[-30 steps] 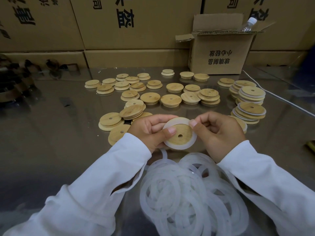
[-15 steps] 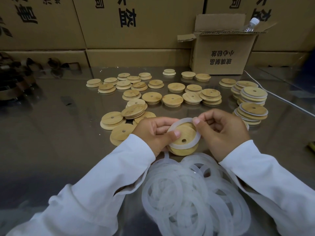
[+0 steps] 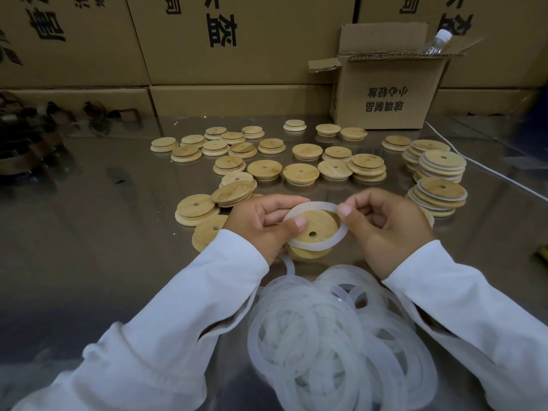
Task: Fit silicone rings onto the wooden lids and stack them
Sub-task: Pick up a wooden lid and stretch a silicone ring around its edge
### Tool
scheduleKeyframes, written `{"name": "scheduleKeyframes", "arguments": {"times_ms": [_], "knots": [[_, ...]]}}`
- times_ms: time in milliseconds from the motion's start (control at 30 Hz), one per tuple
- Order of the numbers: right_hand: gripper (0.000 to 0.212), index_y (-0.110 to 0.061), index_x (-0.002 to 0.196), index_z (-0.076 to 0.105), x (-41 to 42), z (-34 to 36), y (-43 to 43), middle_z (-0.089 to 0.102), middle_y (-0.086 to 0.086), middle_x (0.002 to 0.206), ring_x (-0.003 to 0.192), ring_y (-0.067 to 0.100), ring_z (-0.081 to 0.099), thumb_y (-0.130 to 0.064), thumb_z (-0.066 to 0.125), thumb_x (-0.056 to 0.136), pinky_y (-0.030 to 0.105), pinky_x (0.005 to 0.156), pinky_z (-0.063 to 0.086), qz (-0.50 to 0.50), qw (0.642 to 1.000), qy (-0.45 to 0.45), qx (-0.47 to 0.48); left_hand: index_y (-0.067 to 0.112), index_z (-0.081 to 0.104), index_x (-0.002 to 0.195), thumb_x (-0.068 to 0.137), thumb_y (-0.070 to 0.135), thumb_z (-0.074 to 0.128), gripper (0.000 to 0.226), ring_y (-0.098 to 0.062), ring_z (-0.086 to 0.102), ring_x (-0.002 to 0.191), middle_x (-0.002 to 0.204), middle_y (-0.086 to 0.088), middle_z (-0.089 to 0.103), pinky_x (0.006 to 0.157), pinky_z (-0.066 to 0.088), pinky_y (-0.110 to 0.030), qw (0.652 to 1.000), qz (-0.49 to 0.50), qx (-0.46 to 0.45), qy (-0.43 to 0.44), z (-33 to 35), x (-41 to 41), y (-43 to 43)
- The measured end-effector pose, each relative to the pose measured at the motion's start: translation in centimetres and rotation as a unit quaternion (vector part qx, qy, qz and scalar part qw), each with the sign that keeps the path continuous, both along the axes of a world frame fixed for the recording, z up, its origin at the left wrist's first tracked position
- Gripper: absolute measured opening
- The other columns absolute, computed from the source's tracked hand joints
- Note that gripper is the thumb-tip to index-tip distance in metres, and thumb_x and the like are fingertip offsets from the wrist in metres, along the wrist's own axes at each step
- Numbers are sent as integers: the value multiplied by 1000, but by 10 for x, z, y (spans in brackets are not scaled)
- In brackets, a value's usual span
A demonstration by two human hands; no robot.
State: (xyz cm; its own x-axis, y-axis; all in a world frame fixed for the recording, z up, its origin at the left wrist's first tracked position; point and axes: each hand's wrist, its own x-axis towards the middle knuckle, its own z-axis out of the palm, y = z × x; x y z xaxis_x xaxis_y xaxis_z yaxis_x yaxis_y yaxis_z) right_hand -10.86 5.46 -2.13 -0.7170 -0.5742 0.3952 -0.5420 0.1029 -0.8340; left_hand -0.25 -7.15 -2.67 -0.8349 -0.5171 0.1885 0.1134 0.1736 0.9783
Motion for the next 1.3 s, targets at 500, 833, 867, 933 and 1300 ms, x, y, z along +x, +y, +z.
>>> {"name": "scheduleKeyframes", "arguments": {"times_ms": [500,833,867,933,1300], "knots": [[20,-25,66,60,-1,0,-1,62,-5,64,62,13,57,-14,64,81,15,62,47,19,999,-40,-22,27,67,89,85,3,58,26,-14,69,81,79,6,74,77,56,-39,999,24,34,6,1,-2,1],[16,-28,71,58,0,3,3,62,-2,71,74,24,61,-18,61,83,33,71,52,-23,999,4,-23,26,65,91,84,-1,58,29,-8,68,79,87,5,71,65,54,-20,997,10,-56,49,7,-1,3],[16,-27,71,58,0,2,3,62,-2,71,74,24,61,-18,61,83,33,71,52,-24,999,4,-25,26,64,92,83,-2,59,30,-7,68,81,89,5,71,68,54,-19,996,9,-73,55,8,-1,3],[16,-27,71,57,1,2,3,62,-2,70,74,25,60,-18,61,83,35,71,52,-20,1000,5,-22,26,64,93,83,-3,59,31,-5,67,86,93,6,69,75,53,-17,993,13,-94,67,8,0,4],[19,-29,69,56,3,1,3,59,-8,66,69,20,59,-16,63,83,27,67,49,-2,999,23,-24,22,64,93,84,-3,56,28,-3,67,79,86,9,71,67,53,-17,993,33,-52,96,6,-2,3]]}}
